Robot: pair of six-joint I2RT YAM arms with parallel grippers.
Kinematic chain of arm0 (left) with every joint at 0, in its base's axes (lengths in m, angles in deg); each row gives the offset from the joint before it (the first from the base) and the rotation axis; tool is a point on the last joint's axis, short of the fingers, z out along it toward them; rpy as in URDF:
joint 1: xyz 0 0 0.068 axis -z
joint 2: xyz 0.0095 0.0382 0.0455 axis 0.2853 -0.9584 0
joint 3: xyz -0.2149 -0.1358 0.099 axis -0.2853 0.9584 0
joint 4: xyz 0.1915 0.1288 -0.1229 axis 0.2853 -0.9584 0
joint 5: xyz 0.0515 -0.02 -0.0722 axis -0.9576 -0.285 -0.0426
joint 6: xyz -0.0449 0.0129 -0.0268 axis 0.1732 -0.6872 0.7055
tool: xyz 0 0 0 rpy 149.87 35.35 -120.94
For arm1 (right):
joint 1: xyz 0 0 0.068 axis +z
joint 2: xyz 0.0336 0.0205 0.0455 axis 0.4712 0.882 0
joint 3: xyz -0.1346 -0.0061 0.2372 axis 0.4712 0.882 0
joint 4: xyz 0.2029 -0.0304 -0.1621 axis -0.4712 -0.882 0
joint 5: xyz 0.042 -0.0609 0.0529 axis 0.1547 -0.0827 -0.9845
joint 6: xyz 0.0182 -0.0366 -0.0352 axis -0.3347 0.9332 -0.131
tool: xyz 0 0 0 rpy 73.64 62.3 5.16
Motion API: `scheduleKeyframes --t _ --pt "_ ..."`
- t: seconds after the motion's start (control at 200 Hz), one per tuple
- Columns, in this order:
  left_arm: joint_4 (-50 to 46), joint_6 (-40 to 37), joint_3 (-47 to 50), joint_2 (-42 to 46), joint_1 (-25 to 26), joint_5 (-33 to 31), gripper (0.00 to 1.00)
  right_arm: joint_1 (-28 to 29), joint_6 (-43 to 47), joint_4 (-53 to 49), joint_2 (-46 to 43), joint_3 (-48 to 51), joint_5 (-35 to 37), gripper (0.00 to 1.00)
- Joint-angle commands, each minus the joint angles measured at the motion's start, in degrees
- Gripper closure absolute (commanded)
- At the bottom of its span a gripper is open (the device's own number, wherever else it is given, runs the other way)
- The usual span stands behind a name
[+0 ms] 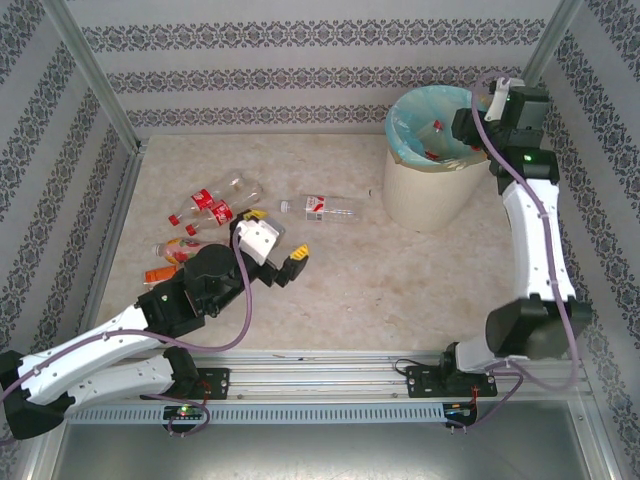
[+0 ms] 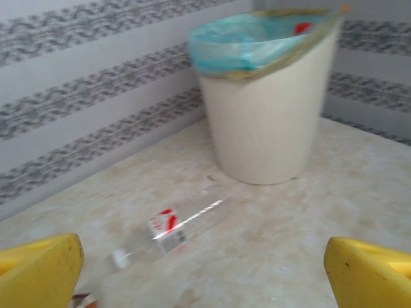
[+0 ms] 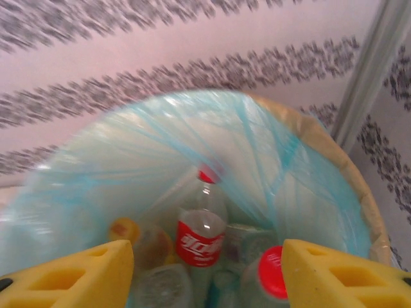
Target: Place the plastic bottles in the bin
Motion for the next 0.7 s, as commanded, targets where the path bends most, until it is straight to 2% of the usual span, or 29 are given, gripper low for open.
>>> scheduleKeyframes --t 0.0,0.13,0.275,0.48,0.694 --pt "-9.4 4.1 -5.2 -1.8 -0.8 -12.2 0.03 3.7 -0.5 1.9 -7.6 1.9 2.1 0.35" --pt "-20.2 11.3 -9.8 -5.7 -6.1 -11.1 0.03 10.6 -0.3 5.0 -15.2 7.4 4.5 0.35" --pt "-28.4 18.9 -12.4 -11.0 -16.2 -0.3 0.04 20.2 0.5 9.7 -22.1 15.7 6.2 0.35" --pt "-31.0 20.9 -13.8 -21.4 -26.3 12.5 0.05 31.6 0.4 12.2 -26.5 23.3 9.9 0.35" --pt "-27.7 20.9 -13.7 -32.6 -35.1 16.4 0.05 38.2 -1.7 12.0 -26.3 27.3 11.1 0.34"
